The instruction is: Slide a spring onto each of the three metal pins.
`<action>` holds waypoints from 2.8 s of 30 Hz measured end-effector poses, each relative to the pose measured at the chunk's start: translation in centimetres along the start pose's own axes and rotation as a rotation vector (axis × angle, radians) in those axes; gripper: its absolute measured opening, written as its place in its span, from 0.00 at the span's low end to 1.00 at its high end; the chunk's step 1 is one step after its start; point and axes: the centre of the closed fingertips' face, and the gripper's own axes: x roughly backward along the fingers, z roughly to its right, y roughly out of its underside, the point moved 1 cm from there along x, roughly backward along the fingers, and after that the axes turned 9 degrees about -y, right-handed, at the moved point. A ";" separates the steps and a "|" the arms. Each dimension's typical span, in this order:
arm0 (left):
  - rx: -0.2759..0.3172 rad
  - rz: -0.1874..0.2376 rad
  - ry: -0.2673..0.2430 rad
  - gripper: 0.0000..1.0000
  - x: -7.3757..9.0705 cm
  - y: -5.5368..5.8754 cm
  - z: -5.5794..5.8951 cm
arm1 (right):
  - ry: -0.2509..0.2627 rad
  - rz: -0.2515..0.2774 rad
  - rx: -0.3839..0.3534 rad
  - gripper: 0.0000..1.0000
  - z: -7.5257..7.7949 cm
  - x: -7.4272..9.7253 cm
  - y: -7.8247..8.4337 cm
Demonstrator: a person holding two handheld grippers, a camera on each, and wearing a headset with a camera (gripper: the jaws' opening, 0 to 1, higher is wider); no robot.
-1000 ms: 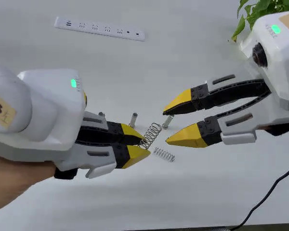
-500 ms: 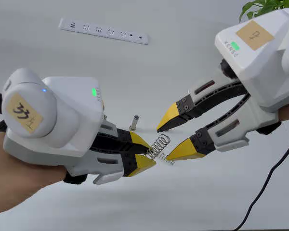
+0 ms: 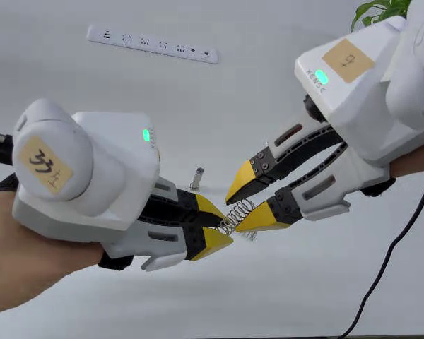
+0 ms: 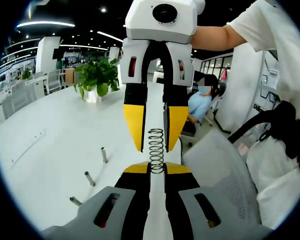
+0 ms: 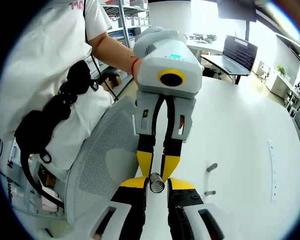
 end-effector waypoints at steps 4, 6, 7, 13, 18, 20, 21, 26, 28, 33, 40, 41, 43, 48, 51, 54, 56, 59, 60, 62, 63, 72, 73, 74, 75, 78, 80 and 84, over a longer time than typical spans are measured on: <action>0.003 0.003 0.000 0.06 -0.1 -0.1 0.0 | -0.007 -0.007 0.002 0.09 0.0 -0.1 0.1; 0.003 0.005 0.000 0.06 -0.1 -0.1 0.0 | -0.007 -0.018 0.010 0.09 0.0 -0.2 0.2; 0.003 0.004 -0.001 0.06 -0.1 -0.1 0.0 | -0.008 -0.021 0.012 0.09 0.0 -0.2 0.2; 0.006 0.005 -0.003 0.06 0.0 0.0 -0.1 | -0.010 -0.027 0.012 0.08 0.0 -0.2 0.3; 0.007 0.006 -0.004 0.06 0.0 0.1 0.0 | -0.018 -0.029 0.007 0.07 -0.1 -0.3 0.4; 0.008 0.008 -0.003 0.06 0.0 0.1 0.0 | -0.021 -0.031 0.008 0.07 -0.1 -0.3 0.4; 0.008 0.010 -0.002 0.06 0.0 0.1 0.0 | -0.022 -0.032 0.004 0.07 -0.1 -0.3 0.4; 0.007 0.016 -0.004 0.06 0.0 0.1 0.0 | -0.023 -0.043 0.008 0.07 -0.1 -0.3 0.4; 0.007 0.021 -0.003 0.06 0.1 0.1 0.0 | -0.024 -0.046 0.009 0.07 -0.1 -0.3 0.4; 0.007 0.035 -0.005 0.07 0.1 0.1 0.0 | -0.028 -0.050 0.007 0.06 -0.1 -0.4 0.4; 0.005 0.051 -0.006 0.07 0.3 0.3 0.1 | -0.032 -0.058 0.008 0.06 -0.2 -0.6 0.3; 0.008 0.053 -0.006 0.07 0.3 0.3 0.1 | -0.032 -0.058 0.007 0.06 -0.2 -0.6 0.3; 0.010 0.061 -0.013 0.07 0.4 0.4 0.0 | -0.031 -0.057 0.006 0.06 -0.1 -0.7 0.2; 0.022 0.063 -0.030 0.09 1.0 0.9 -0.4 | -0.021 -0.053 0.002 0.06 0.3 -0.7 0.0; 0.029 0.068 -0.047 0.13 1.4 1.3 -0.7 | -0.014 -0.049 -0.004 0.06 0.6 -0.5 -0.2; 0.038 0.070 -0.075 0.19 1.9 1.9 -1.3 | -0.001 -0.046 -0.012 0.06 1.0 -0.2 -0.4; 0.039 0.075 -0.088 0.23 2.3 2.2 -1.7 | 0.006 -0.044 -0.018 0.06 1.2 -0.2 -0.3; 0.044 0.082 -0.118 0.30 3.0 2.9 -2.4 | 0.020 -0.043 -0.033 0.06 1.9 0.1 -0.3; 0.042 0.084 -0.127 0.33 3.1 3.0 -2.6 | 0.023 -0.042 -0.037 0.06 2.1 0.1 -0.4; 0.043 0.099 -0.153 0.40 3.6 3.3 -3.2 | 0.038 -0.045 -0.051 0.06 2.6 0.4 -0.4; 0.042 0.106 -0.164 0.43 3.8 3.4 -3.5 | 0.046 -0.048 -0.056 0.06 2.8 0.4 -0.3; 0.052 0.120 -0.224 0.69 5.6 5.3 -5.4 | 0.141 -0.101 -0.109 0.06 6.4 1.8 0.8; 0.046 0.122 -0.231 0.71 5.8 5.4 -5.6 | 0.147 -0.108 -0.113 0.06 6.6 1.8 0.9; 0.046 0.126 -0.233 0.73 6.1 5.6 -5.7 | 0.159 -0.117 -0.117 0.06 7.0 2.0 1.0; 0.055 0.125 -0.232 0.73 6.2 5.8 -5.8 | 0.165 -0.122 -0.123 0.06 7.3 2.1 1.1; 0.059 0.123 -0.240 0.80 6.5 6.4 -6.1 | 0.179 -0.145 -0.131 0.06 8.0 2.0 1.4; 0.059 0.143 -0.242 0.86 6.7 6.5 -6.3 | 0.183 -0.165 -0.133 0.06 8.6 1.9 1.7; 0.061 0.161 -0.250 0.96 6.9 6.9 -6.7 | 0.191 -0.193 -0.146 0.06 10.0 1.5 2.6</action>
